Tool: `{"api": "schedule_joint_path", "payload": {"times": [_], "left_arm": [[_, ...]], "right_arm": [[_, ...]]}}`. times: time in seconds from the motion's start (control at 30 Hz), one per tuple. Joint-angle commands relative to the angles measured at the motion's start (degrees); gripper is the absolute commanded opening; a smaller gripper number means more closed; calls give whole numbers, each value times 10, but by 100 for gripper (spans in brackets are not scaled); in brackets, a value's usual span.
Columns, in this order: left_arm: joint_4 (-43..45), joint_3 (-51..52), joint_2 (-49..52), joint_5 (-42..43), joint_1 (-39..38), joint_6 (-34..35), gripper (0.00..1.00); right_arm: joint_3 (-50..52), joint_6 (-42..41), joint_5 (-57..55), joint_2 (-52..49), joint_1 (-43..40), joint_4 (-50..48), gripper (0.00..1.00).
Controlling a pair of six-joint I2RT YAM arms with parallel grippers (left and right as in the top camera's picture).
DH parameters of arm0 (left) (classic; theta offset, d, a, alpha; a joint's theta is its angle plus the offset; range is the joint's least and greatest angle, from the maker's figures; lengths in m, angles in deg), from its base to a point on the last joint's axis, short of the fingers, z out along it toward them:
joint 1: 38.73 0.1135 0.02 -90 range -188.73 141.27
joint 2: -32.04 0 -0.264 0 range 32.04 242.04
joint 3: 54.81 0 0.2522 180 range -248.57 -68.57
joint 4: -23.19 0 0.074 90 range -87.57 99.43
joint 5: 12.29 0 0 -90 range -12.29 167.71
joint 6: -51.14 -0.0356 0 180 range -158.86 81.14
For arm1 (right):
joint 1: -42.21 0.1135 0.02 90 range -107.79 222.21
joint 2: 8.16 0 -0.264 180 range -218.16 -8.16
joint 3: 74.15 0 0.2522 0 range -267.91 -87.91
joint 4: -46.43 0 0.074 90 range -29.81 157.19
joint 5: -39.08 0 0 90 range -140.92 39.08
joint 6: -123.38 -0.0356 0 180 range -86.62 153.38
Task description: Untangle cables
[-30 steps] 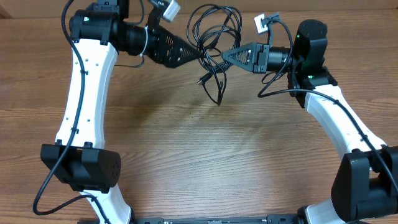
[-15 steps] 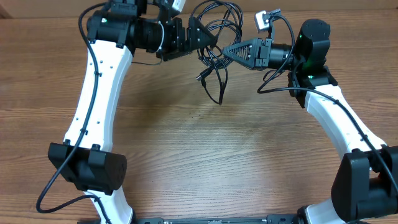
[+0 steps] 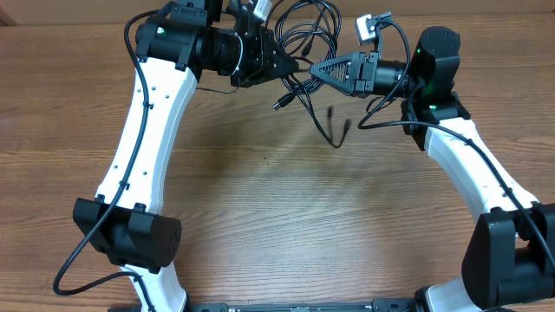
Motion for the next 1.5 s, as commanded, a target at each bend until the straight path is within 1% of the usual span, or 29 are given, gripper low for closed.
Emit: {"api": "schedule_joint_path", "payload": {"times": [0.0,0.03,0.07,0.1,0.13,0.17,0.2,0.23,0.3,0.37,0.53,0.6,0.7,0.87,0.97,1.13,1.17,1.3,1.47], "left_arm": [[7,-3,4,0,1,-20,4],[8,-3,4,0,1,-30,4],[8,-3,4,0,1,-38,4],[8,-3,4,4,2,-49,4],[8,-3,4,18,2,-74,4],[8,-3,4,25,2,-85,4],[7,-3,4,33,4,-90,4],[5,-3,4,45,8,-90,4],[1,-3,4,70,18,-90,4],[-3,-3,4,92,32,-89,4],[-25,-3,4,167,83,-89,5],[-31,-3,4,186,100,-93,5],[-31,-3,4,229,109,-153,4],[-52,-3,4,273,94,-265,5],[-73,-3,4,267,80,-328,4],[-100,-3,4,243,70,-389,4],[-105,-3,4,238,69,-397,4],[-115,-3,4,238,68,-424,4],[-110,-3,4,231,68,-425,4]], "right_arm": [[-14,0,-3,15,1,-2,4],[-14,0,-3,15,1,-2,5],[-14,1,-3,15,1,-2,13],[-14,5,-1,15,0,-2,27],[-14,21,0,15,0,-2,43],[-14,34,2,15,-1,-2,58],[-14,49,5,15,-1,-1,67],[-14,70,7,15,-2,3,80],[-13,97,7,15,-5,9,89],[-13,117,7,15,-11,9,93],[-13,138,19,15,-40,9,100],[-13,138,37,15,-47,8,100],[-13,138,73,15,-48,8,100],[-13,139,103,15,-48,-12,100],[-13,138,122,15,-48,-59,99],[-13,136,127,15,-48,-110,91],[-13,136,127,15,-48,-117,89],[-13,136,132,15,-47,-131,87],[-13,136,148,15,-47,-133,86]]}}
